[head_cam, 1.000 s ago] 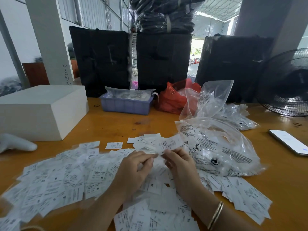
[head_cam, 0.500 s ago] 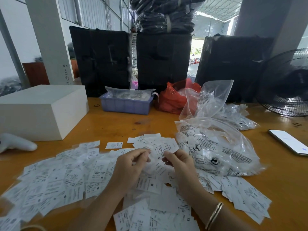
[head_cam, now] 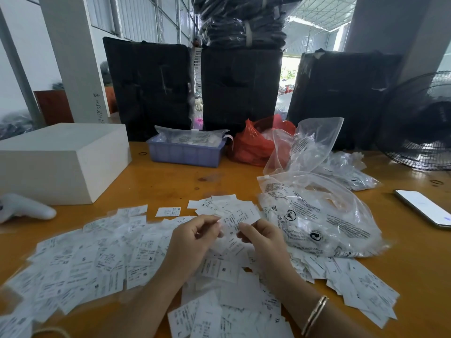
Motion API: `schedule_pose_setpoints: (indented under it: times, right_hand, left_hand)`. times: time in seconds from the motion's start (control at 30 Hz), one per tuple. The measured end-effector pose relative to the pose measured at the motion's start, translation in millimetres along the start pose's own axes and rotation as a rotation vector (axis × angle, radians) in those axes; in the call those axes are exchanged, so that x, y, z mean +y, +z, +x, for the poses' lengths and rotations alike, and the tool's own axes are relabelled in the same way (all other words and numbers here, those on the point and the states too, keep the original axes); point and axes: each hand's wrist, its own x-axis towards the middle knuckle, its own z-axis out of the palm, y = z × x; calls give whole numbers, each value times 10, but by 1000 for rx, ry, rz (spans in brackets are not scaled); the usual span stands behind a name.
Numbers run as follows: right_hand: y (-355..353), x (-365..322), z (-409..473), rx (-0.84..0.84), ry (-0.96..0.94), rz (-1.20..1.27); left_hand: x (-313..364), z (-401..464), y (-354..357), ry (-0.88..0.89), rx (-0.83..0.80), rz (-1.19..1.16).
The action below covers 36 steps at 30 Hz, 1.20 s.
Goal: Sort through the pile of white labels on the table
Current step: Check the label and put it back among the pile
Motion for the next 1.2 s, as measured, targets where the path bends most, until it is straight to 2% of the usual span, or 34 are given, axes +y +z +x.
schedule_pose_setpoints:
  times: [0.27, 0.37, 0.47, 0.63, 0.77, 0.9, 0.97, 1.07, 1.13, 1.2]
  right_hand:
    - [4, 25, -19, -29, -85, -103]
    - [-31, 21, -7, 64, -145, -32]
    - [-48, 25, 6, 96, -172, -107]
    - [28, 36, -25, -64, -189, -198]
    - [42, 36, -36, -219, -100, -207]
    - [0, -30, -28, -229, -113, -162]
    - [-79, -164, 44, -114, -168, -111]
    - [-362, -404, 278, 256, -283, -64]
    - [-624, -449, 486, 422, -304, -263]
    - [-900, -379, 694, 462, -188, -586]
  left_hand:
    - [28, 2, -8, -69, -26, -83]
    - [28, 2, -15, -99, -28, -128]
    - [16, -2, -19, -116, -22, -151]
    - [15, -4, -16, -98, -30, -134]
    - [22, 1, -33, -84, -36, -106]
    - [34, 14, -56, -88, 11, -69]
    - [25, 33, -87, -74, 108, 42]
    - [-11, 58, -145, -81, 292, 204]
    - [-53, 80, -190, -101, 362, 271]
    - [-103, 96, -221, -91, 369, 377]
